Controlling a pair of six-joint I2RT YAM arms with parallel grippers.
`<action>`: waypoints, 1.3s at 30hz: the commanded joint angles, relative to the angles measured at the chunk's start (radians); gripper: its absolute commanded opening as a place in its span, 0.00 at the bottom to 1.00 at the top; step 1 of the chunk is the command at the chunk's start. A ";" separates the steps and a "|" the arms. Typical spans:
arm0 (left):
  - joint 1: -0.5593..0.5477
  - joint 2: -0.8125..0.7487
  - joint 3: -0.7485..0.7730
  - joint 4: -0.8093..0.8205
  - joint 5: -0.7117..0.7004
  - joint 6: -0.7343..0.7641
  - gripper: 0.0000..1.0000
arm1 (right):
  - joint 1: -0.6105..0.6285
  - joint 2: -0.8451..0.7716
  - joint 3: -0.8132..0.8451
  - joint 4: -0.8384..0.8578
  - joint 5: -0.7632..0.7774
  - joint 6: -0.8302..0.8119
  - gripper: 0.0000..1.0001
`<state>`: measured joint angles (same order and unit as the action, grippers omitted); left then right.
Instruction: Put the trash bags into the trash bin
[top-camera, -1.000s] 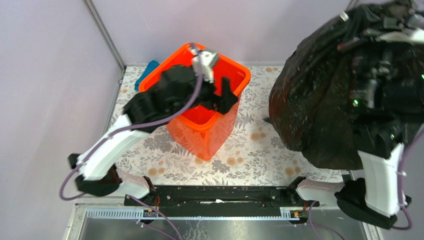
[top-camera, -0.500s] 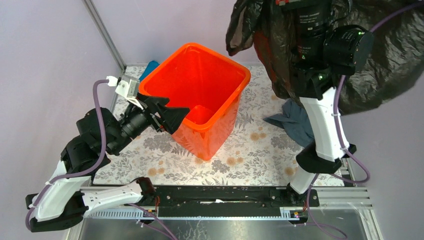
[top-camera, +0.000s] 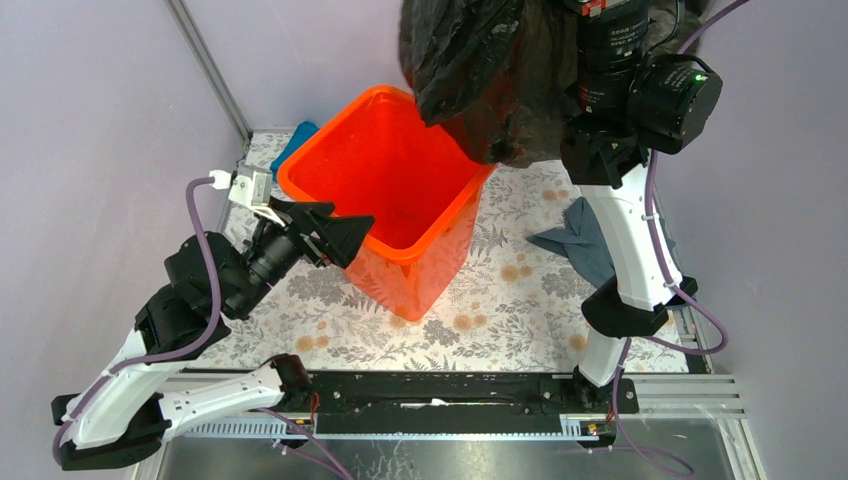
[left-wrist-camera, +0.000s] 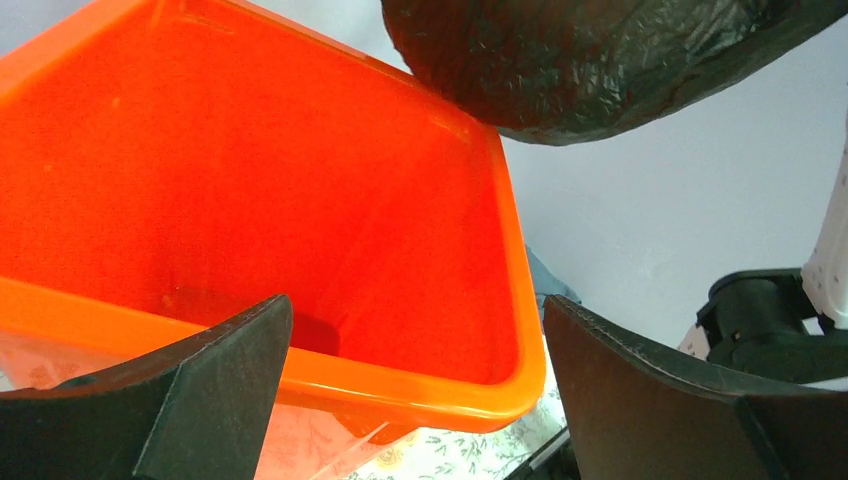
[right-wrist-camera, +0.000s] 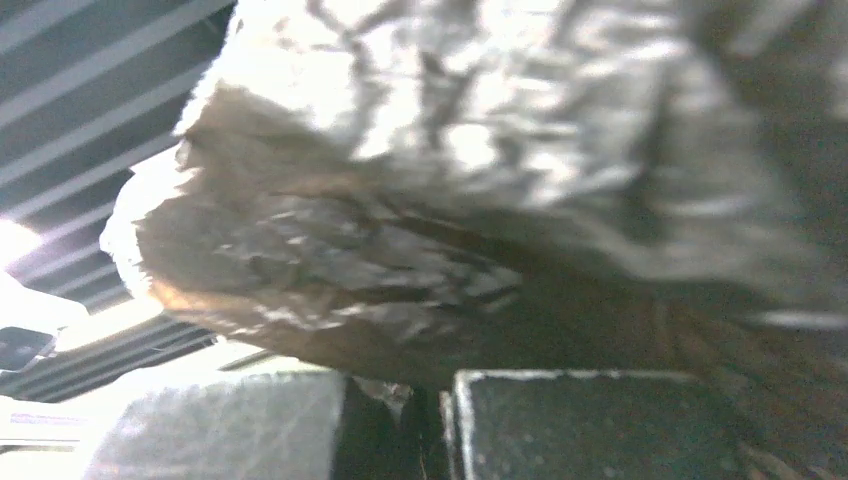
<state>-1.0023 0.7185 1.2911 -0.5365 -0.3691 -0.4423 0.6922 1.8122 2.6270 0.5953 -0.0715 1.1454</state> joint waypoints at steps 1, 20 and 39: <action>-0.002 -0.030 -0.043 0.105 -0.098 -0.032 0.99 | 0.012 0.010 0.041 0.056 -0.008 0.161 0.00; -0.001 0.177 0.088 0.384 -0.025 0.257 0.99 | 0.011 -0.046 0.015 0.057 -0.061 0.294 0.00; 0.106 0.384 0.262 0.632 -0.047 0.386 0.04 | 0.009 -0.085 -0.085 0.013 -0.326 0.209 0.00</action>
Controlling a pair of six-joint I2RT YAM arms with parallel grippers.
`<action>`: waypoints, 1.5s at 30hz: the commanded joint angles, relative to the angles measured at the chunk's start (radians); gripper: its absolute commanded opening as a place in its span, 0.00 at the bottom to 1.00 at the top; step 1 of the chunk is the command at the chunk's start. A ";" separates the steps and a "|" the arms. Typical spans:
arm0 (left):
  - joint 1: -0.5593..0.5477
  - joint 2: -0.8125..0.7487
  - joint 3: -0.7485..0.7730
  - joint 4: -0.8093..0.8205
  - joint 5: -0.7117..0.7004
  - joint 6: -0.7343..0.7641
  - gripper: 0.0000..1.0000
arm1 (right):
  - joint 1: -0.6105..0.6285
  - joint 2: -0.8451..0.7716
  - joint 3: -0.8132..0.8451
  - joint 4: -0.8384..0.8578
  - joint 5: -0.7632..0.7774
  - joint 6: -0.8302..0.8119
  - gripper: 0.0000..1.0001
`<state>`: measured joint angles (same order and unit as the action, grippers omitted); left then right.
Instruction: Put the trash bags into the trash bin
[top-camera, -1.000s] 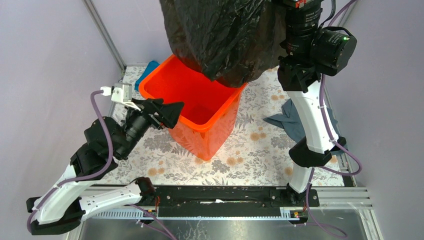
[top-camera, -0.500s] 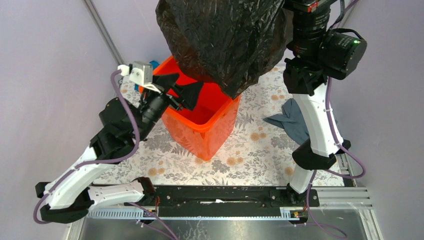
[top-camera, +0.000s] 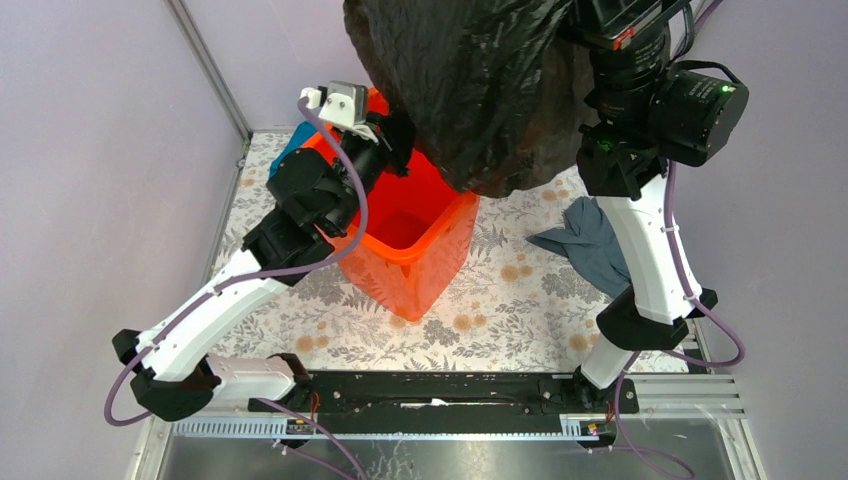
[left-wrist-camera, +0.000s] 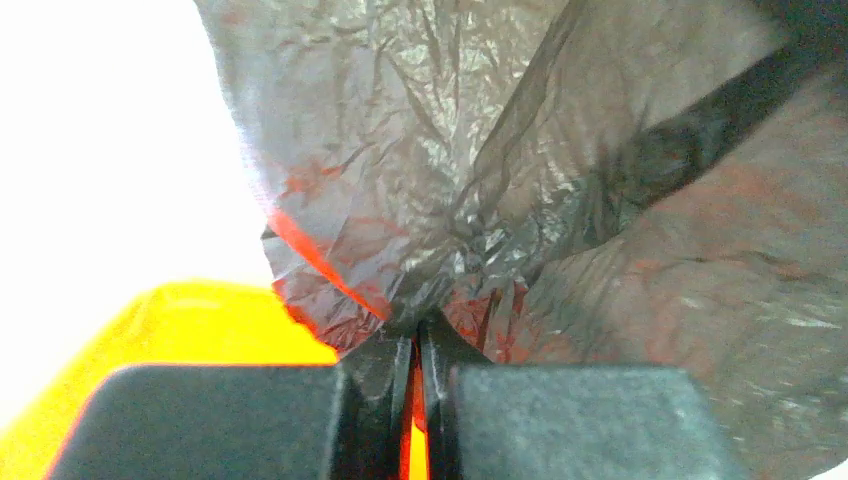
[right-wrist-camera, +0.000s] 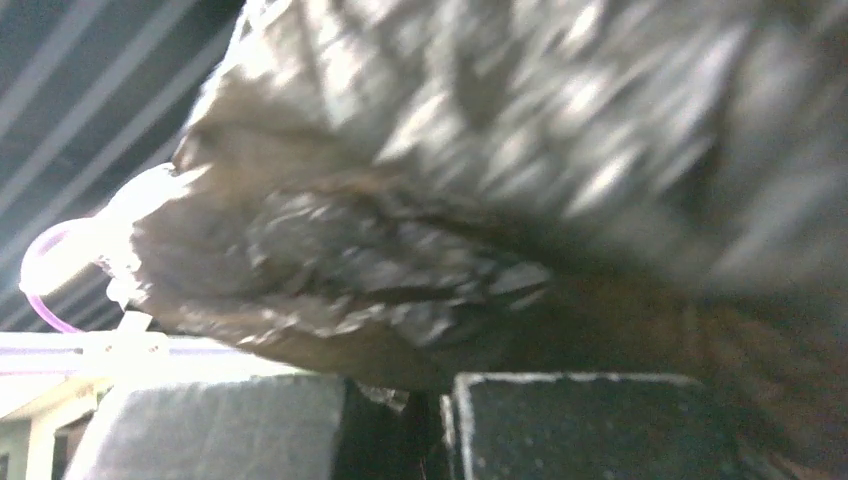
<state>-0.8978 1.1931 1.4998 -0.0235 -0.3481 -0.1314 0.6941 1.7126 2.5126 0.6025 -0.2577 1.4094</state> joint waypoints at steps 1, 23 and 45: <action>0.001 -0.101 0.061 0.119 -0.095 0.097 0.00 | 0.008 0.027 0.033 0.017 -0.158 -0.051 0.00; 0.000 -0.233 0.280 -0.185 -0.171 0.138 0.00 | 0.007 -0.143 -0.258 0.138 -0.256 -0.142 0.00; 0.008 0.091 0.282 -0.451 -0.355 -0.051 0.00 | 0.007 -0.770 -1.062 -0.404 0.086 -0.820 0.00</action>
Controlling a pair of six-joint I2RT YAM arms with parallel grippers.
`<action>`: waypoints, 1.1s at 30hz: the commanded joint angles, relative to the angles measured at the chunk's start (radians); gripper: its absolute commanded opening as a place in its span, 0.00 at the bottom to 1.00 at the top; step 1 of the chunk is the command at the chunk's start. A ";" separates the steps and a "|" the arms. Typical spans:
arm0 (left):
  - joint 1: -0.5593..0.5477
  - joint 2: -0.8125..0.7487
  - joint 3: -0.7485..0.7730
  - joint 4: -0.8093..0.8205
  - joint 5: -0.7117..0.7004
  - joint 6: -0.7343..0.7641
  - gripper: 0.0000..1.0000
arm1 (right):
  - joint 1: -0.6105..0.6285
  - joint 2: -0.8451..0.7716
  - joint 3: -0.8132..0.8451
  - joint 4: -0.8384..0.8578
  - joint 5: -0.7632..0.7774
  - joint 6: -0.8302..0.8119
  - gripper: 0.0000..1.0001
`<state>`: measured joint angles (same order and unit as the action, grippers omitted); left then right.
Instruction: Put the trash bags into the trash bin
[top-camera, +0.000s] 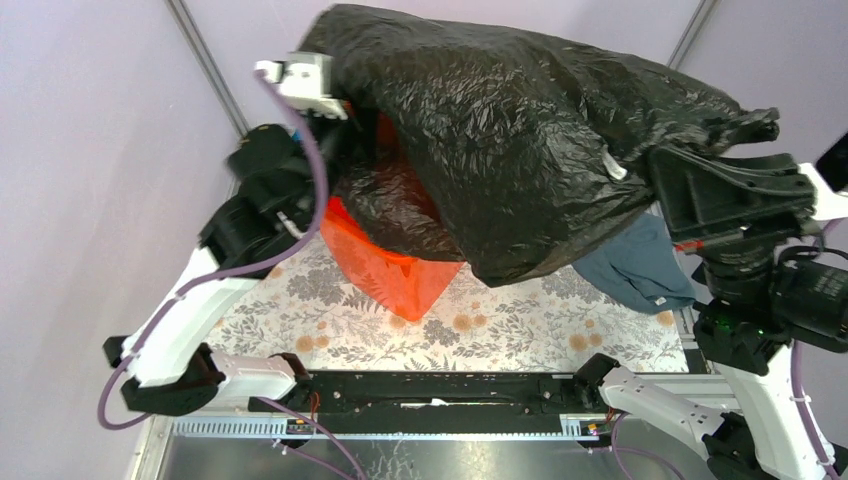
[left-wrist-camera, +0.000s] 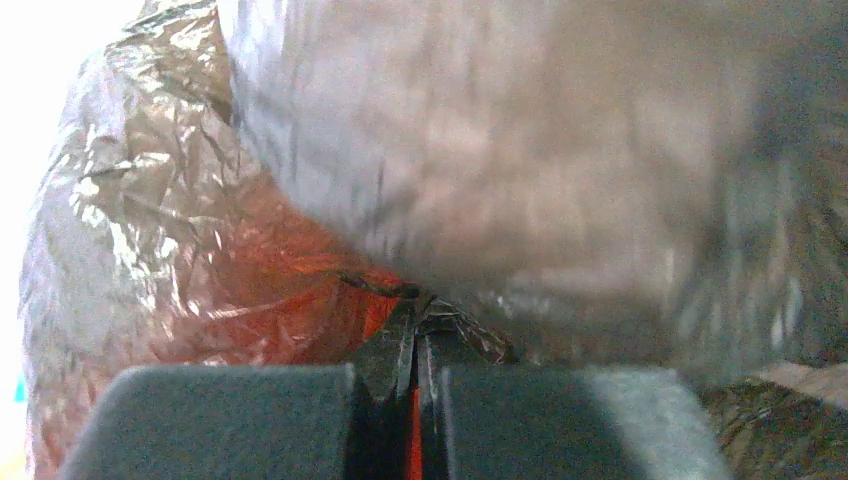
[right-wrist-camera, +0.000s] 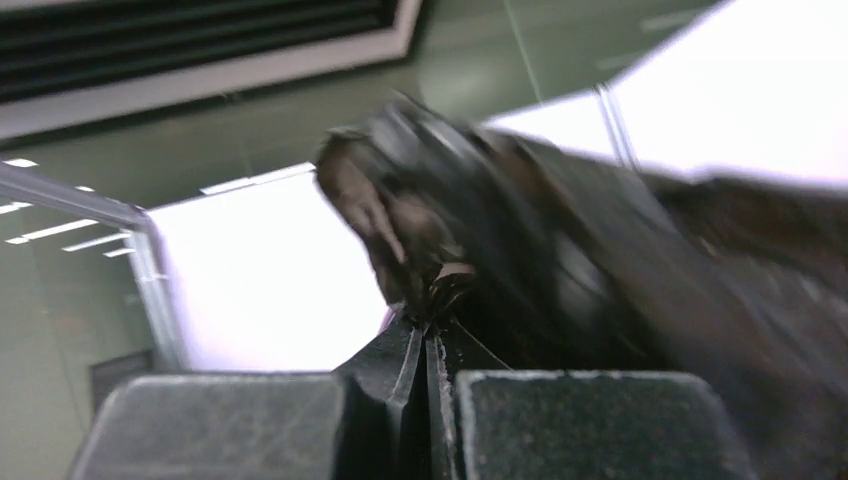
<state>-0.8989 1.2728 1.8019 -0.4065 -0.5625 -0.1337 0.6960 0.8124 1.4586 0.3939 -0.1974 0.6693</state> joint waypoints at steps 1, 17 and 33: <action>0.016 -0.001 -0.043 -0.074 -0.150 -0.060 0.00 | 0.006 0.154 0.021 -0.238 0.017 -0.091 0.00; 0.069 -0.330 -0.243 -0.300 -0.356 -0.142 0.00 | 0.005 0.711 0.447 0.315 -0.410 0.553 0.00; 0.070 0.030 -0.177 -0.173 -0.041 -0.125 0.00 | -0.206 0.694 0.159 0.642 -0.465 0.965 0.00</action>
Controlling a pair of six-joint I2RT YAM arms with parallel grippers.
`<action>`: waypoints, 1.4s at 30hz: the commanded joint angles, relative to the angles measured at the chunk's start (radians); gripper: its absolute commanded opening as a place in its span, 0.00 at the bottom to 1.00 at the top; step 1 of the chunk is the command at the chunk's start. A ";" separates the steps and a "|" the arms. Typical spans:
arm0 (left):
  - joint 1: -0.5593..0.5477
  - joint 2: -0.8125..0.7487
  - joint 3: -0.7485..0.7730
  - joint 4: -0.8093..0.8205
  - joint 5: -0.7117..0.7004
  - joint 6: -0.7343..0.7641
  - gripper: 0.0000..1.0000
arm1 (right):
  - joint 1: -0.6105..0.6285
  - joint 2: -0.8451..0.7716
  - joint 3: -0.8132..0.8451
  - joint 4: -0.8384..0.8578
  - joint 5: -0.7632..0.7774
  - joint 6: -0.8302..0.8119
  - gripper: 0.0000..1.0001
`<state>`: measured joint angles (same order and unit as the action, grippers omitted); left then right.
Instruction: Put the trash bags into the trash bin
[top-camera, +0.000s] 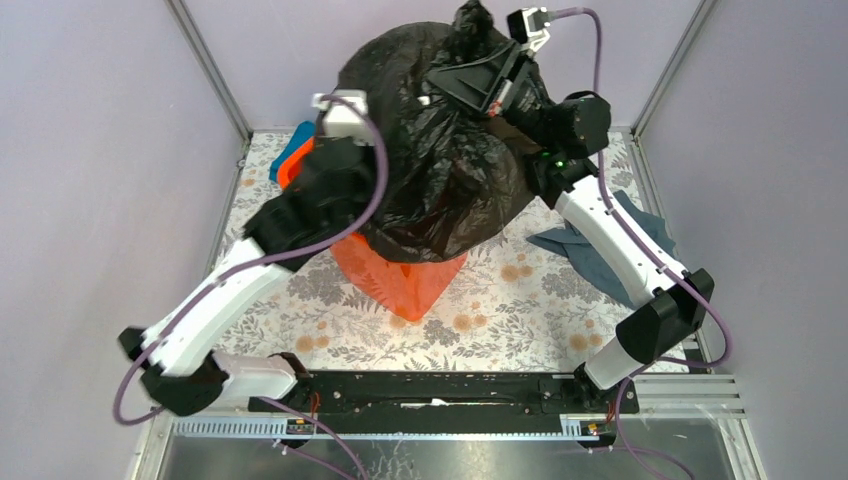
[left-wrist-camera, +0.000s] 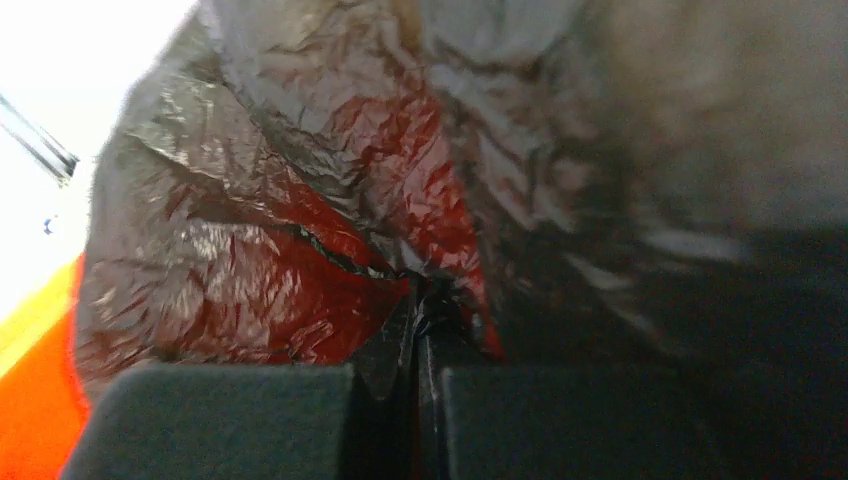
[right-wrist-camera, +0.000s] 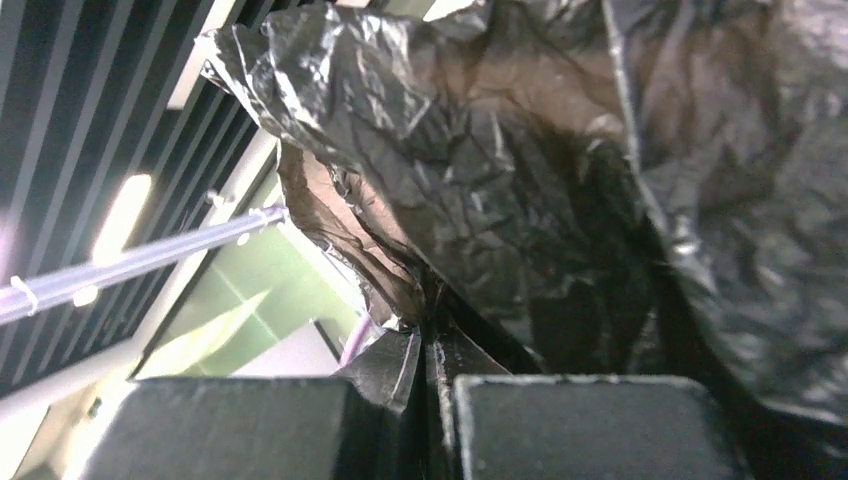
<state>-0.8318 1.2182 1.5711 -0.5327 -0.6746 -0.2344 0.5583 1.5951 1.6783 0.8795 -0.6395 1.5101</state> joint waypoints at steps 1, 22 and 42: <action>0.003 0.084 0.051 -0.062 0.074 -0.039 0.04 | -0.075 -0.091 -0.070 0.172 -0.026 0.136 0.00; 0.129 -0.060 0.361 -0.400 0.293 -0.137 0.99 | -0.085 -0.055 -0.042 0.112 -0.558 0.053 0.00; 0.276 0.441 0.788 0.025 1.024 0.105 0.99 | 0.034 -0.166 -0.061 -0.260 -0.583 -0.306 0.00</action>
<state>-0.5587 1.6108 2.3486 -0.5789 0.0929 -0.2203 0.5522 1.4261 1.5646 0.6319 -1.1980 1.2667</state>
